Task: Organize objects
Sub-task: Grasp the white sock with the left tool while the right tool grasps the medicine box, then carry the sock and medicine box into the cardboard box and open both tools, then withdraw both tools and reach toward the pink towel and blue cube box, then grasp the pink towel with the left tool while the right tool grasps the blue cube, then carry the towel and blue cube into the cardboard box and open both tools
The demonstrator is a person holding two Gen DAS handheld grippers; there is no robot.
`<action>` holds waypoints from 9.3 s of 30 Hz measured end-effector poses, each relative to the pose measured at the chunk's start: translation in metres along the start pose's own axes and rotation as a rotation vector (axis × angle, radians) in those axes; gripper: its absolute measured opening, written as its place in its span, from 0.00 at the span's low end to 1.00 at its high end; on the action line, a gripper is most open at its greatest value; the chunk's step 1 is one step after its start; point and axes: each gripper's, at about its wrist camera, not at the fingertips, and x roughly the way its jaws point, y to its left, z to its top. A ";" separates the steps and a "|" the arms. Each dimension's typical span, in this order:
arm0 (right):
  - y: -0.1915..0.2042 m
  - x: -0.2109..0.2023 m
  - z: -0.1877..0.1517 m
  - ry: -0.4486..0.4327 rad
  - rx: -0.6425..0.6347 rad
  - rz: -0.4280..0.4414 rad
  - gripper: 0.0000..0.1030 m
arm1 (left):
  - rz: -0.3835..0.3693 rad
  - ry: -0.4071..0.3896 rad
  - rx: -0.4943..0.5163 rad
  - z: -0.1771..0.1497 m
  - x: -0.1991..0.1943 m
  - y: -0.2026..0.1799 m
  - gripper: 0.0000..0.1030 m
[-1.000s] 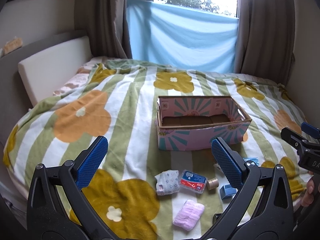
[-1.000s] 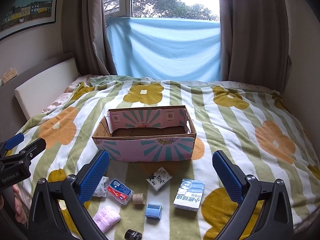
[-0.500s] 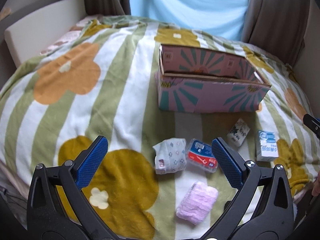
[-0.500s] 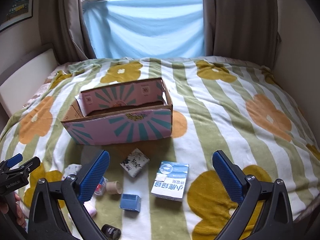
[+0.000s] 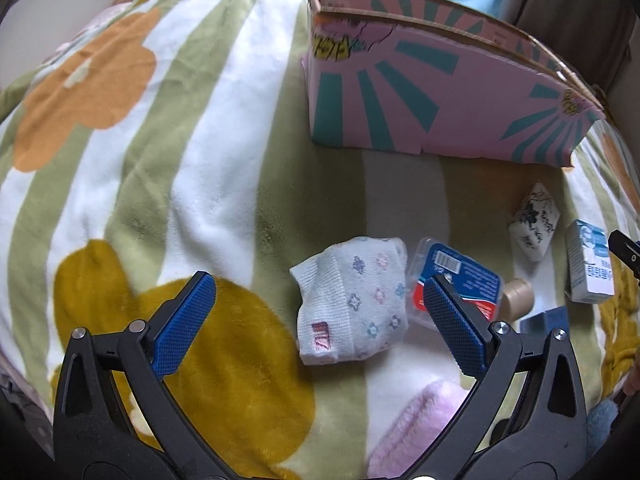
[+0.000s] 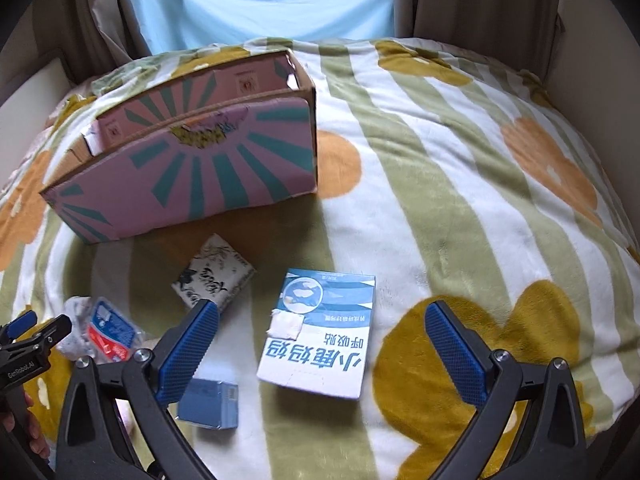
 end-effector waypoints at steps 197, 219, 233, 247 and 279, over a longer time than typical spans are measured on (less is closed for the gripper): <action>0.081 0.022 -0.072 0.154 -0.409 0.250 0.45 | -0.207 0.110 0.252 -0.093 -0.031 -0.043 0.44; 0.075 0.007 -0.062 0.139 -0.367 0.277 0.40 | -0.262 0.051 0.198 -0.078 -0.059 -0.037 0.42; 0.071 -0.034 -0.031 0.095 -0.337 0.300 0.40 | -0.295 -0.031 0.209 -0.044 -0.102 -0.035 0.42; 0.049 -0.084 0.040 0.016 -0.331 0.275 0.40 | -0.263 -0.117 0.226 0.044 -0.151 -0.021 0.42; 0.089 -0.040 0.210 0.076 -0.372 0.301 0.40 | -0.283 0.046 0.248 0.243 -0.063 -0.062 0.42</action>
